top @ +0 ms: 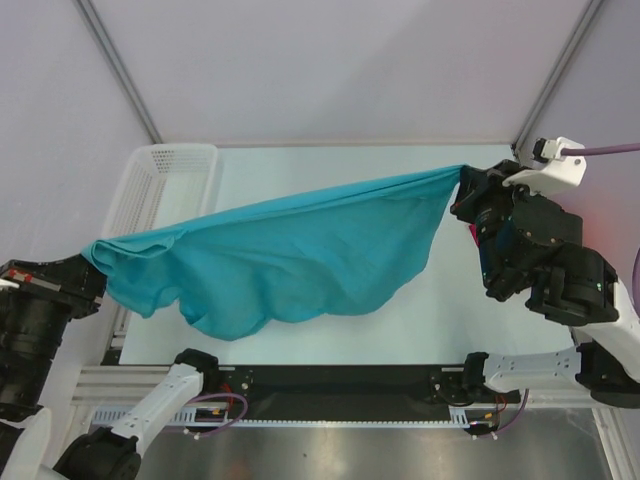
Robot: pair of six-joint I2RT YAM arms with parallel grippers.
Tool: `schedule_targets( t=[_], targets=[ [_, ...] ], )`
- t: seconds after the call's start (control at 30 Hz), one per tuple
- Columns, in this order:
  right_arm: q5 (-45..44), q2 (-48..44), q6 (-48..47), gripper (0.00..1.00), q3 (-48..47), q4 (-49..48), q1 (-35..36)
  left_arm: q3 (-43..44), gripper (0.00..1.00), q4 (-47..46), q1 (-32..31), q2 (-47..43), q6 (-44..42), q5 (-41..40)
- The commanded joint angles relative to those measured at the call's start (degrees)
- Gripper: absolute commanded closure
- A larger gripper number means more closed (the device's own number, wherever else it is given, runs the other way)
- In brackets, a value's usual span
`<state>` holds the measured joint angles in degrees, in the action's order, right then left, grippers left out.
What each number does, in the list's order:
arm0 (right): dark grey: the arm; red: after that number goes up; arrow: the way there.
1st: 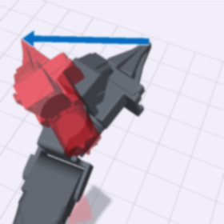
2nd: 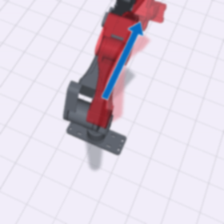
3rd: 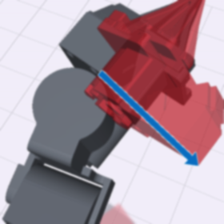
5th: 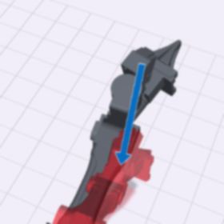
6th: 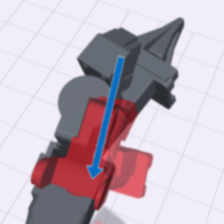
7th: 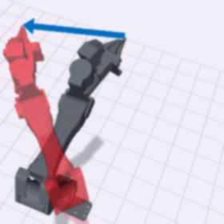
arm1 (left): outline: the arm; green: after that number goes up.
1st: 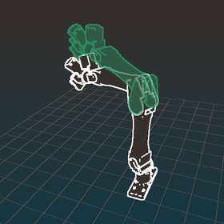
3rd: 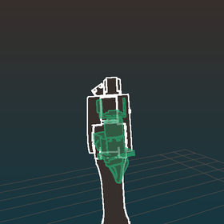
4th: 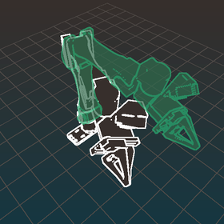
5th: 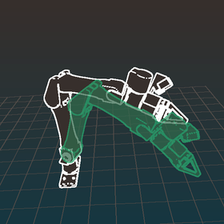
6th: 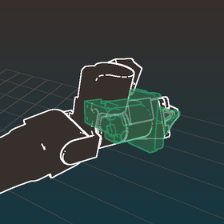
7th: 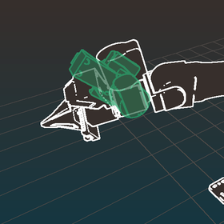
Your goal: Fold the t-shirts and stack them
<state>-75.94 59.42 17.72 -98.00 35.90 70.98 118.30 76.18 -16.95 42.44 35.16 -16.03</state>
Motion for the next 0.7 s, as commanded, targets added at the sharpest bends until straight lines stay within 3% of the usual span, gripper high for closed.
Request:
schedule_targets(
  t=[0.0,0.2,0.33,0.4,0.43,0.5,0.53,0.67],
  targets=[
    [-24.69,-2.37,4.16,1.00,-4.49,7.95,-3.65,4.22,1.00,-1.74,0.43,1.42,-0.53,-13.14],
    [-24.34,-1.15,8.73,1.00,-3.43,11.73,-8.04,-2.63,1.00,-5.43,0.43,1.42,-2.20,-14.82],
    [-18.22,-0.35,8.57,1.00,-2.21,10.87,-13.66,-5.97,1.00,-7.00,0.34,6.06,-2.20,-11.06],
    [-15.04,-2.01,1.23,1.00,3.90,2.04,-18.56,-9.48,1.00,-8.76,0.34,7.13,-2.46,-9.73],
    [-11.37,-3.59,-12.48,1.00,8.30,-14.03,-19.55,-10.88,1.00,-10.86,0.34,7.48,-2.98,-8.94],
    [-8.79,-7.10,-26.51,1.00,19.96,-33.25,-20.35,-13.36,1.00,-12.63,0.34,9.32,-3.43,-8.49],
    [-9.39,-7.12,-35.29,1.00,21.52,-47.36,-20.18,-13.45,1.00,-13.94,0.34,11.07,-4.12,-7.79],
    [-9.23,-3.79,-34.42,1.00,19.95,-44.79,-22.11,-10.29,1.00,-15.27,0.51,16.25,-6.06,-6.82]
  ],
)
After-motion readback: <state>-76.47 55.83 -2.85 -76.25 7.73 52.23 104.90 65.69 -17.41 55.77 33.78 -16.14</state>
